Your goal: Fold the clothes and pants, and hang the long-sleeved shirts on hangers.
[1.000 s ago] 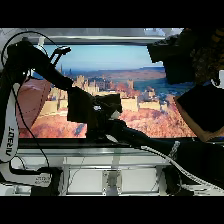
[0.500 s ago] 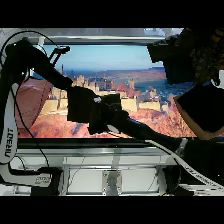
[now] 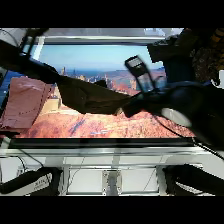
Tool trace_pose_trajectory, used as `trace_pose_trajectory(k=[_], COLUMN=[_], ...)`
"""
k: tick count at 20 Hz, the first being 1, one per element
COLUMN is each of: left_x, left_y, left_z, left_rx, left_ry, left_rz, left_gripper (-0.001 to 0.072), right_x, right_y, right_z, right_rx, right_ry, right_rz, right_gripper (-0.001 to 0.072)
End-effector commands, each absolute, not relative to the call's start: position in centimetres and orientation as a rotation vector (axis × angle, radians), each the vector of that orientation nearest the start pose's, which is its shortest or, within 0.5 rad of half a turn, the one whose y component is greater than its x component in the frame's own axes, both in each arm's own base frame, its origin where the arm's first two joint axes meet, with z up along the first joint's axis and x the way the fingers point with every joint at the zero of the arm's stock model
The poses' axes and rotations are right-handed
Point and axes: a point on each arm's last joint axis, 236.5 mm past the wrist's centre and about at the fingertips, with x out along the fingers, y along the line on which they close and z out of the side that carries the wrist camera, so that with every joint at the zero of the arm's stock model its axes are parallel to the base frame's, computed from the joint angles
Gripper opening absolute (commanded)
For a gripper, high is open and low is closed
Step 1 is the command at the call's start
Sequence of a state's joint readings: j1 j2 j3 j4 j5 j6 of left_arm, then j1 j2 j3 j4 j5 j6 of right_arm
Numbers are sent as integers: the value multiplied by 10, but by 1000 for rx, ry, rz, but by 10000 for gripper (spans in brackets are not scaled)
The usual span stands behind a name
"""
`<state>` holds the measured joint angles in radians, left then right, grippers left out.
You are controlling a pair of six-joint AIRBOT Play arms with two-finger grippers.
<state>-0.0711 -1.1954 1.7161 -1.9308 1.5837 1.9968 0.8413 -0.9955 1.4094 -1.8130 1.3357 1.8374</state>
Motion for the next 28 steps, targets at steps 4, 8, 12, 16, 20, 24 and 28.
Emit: trace_pose_trajectory(k=[4,8,12,16,20,24,28], left_x=[273,228,196,208,214,206,215], left_y=[-134,-129,-110,-93,-131,-141,-123], left_z=[295,347,465,452,406,403,369], left_rx=[165,160,108,100,26,-38,-13], left_ry=[792,598,116,191,420,464,588], left_rz=[-672,-626,-500,-421,-587,-631,-545], left_gripper=[23,24,23,24,24,24,24], right_x=[220,187,201,209,197,193,183], right_y=[234,241,219,197,203,199,206], right_z=[274,298,365,363,352,344,339], right_rx=[-363,-484,-463,-474,-465,-479,-472], right_ry=[655,588,392,433,488,528,556], right_rz=[691,812,738,650,700,701,748], right_gripper=[16,17,16,15,16,16,16])
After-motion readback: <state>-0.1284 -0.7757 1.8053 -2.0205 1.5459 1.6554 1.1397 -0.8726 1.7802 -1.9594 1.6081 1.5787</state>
